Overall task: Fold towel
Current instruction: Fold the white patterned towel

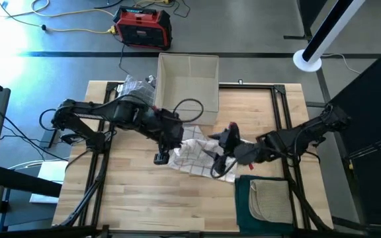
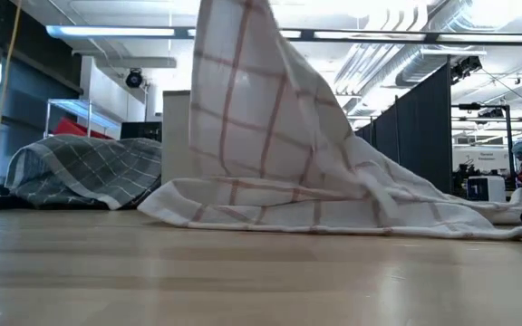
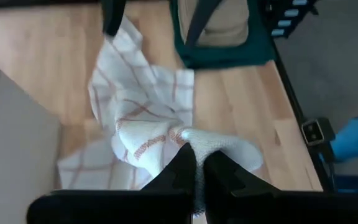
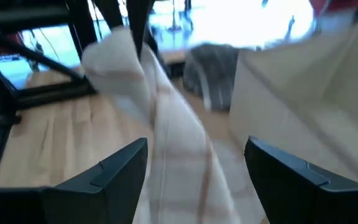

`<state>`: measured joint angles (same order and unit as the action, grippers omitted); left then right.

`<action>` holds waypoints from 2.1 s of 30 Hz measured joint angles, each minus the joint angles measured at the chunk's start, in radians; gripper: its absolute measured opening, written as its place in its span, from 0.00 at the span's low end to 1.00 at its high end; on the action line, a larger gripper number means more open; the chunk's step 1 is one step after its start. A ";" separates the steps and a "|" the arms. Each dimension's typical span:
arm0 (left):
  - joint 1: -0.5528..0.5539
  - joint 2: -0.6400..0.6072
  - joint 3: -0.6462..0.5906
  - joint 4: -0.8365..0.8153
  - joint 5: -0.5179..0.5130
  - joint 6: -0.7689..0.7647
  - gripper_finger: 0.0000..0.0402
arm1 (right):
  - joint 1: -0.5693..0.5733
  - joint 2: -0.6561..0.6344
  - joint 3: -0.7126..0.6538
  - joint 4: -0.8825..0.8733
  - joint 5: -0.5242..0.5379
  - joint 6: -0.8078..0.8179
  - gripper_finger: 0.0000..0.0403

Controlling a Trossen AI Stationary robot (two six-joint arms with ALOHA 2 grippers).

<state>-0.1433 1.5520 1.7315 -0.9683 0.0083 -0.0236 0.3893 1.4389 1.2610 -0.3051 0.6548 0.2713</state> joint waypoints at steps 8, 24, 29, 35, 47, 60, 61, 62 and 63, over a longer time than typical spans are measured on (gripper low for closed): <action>0.041 0.000 0.027 0.005 -0.058 0.010 0.00 | -0.056 0.074 0.000 0.167 -0.017 -0.162 0.63; 0.045 -0.030 0.027 -0.134 0.021 0.055 0.00 | -0.148 0.124 0.039 -0.187 -0.024 0.104 0.63; 0.043 -0.031 0.027 -0.177 0.013 0.062 0.00 | -0.157 0.125 0.060 -0.266 -0.024 0.148 0.63; 0.038 -0.031 0.027 -0.153 0.013 0.088 0.00 | -0.195 0.125 0.059 -0.244 -0.046 0.170 0.63; 0.038 -0.031 0.027 -0.143 0.008 0.099 0.00 | -0.211 0.212 -0.002 -0.271 -0.229 0.249 0.62; 0.038 -0.100 0.027 -0.408 -0.249 0.080 0.00 | -0.196 0.180 0.135 -0.684 -0.263 0.447 0.04; 0.038 -0.116 0.027 -0.406 -0.257 0.083 0.00 | -0.196 0.169 0.173 -0.704 -0.247 0.431 0.03; 0.038 -0.131 0.027 -0.403 -0.263 0.089 0.00 | -0.196 0.161 0.215 -0.717 -0.231 0.408 0.01; 0.038 -0.145 0.027 -0.395 -0.269 0.105 0.00 | -0.197 0.152 0.261 -0.718 -0.221 0.384 0.01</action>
<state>-0.1051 1.4071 1.7584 -1.3636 -0.2611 0.0814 0.1919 1.5913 1.5224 -1.0232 0.4343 0.6551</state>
